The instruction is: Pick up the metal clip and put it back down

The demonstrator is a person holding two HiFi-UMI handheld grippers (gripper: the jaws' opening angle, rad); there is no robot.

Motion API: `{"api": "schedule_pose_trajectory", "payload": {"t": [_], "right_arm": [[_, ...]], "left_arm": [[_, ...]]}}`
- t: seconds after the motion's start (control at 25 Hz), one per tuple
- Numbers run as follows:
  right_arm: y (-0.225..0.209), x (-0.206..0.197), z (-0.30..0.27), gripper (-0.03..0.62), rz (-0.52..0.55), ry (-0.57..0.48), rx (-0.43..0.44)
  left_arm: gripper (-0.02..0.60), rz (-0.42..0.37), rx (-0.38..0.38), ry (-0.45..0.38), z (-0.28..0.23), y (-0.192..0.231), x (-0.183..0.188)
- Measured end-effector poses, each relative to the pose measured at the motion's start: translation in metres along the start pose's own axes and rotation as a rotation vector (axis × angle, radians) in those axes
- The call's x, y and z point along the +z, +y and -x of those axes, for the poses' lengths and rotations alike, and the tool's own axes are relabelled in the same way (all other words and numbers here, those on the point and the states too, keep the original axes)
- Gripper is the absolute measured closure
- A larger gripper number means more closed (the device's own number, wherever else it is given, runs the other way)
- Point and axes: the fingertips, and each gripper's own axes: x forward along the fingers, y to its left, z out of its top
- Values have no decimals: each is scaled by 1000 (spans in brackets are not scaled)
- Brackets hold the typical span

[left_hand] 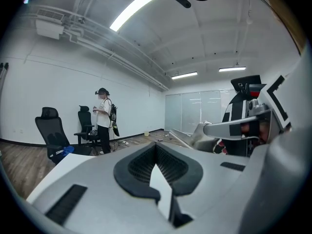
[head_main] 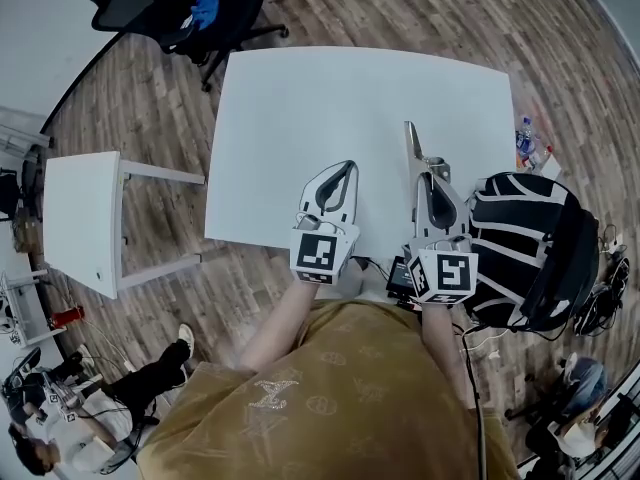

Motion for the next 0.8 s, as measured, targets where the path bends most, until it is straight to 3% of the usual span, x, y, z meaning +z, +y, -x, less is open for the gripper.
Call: {"api": "schedule_pose_trajectory", "payload": {"t": [0.8], "right_arm": [[-1,-89,-13,568,-43,185,-5]], "left_arm": [[584,90,32,160,-3,25,-80]]}}
